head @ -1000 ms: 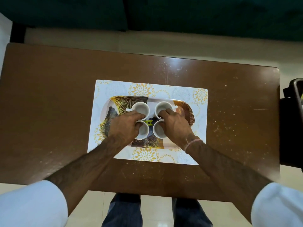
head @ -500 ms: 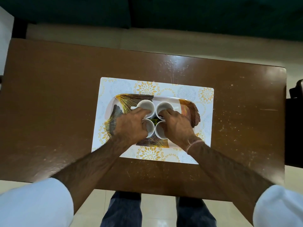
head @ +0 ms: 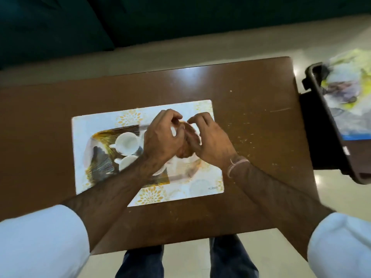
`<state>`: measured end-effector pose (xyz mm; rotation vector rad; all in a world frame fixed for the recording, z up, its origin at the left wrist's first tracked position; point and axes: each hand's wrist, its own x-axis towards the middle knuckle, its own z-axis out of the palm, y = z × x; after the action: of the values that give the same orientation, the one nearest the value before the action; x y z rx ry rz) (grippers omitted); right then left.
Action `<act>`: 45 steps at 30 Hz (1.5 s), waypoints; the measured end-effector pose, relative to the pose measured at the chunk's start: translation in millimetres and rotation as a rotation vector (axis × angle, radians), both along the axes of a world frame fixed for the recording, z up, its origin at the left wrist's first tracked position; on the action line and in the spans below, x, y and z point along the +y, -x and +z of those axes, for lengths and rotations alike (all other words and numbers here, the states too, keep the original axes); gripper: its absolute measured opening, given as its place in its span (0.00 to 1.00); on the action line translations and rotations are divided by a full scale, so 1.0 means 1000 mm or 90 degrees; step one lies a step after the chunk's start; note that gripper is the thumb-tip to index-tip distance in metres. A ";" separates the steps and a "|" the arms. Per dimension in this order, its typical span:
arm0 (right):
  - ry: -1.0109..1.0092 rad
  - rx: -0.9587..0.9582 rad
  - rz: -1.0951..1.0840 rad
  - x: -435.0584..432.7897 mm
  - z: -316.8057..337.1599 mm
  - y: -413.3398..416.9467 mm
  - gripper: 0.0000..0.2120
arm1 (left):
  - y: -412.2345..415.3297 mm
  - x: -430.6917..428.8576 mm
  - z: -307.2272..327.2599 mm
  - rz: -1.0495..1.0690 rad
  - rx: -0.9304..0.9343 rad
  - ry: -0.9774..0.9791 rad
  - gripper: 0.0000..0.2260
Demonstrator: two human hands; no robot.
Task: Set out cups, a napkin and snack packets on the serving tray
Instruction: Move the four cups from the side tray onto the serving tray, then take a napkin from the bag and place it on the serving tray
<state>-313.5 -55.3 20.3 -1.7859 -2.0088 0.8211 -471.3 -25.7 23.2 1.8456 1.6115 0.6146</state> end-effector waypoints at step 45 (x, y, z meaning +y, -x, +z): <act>0.002 0.521 -0.883 -0.073 -0.054 -0.476 0.06 | -0.532 -0.030 -0.031 -0.353 -0.114 0.024 0.07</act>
<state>162.3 -128.1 -33.6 -1.8139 -0.0915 0.7767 60.2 -55.7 -7.7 2.0228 0.9252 0.4752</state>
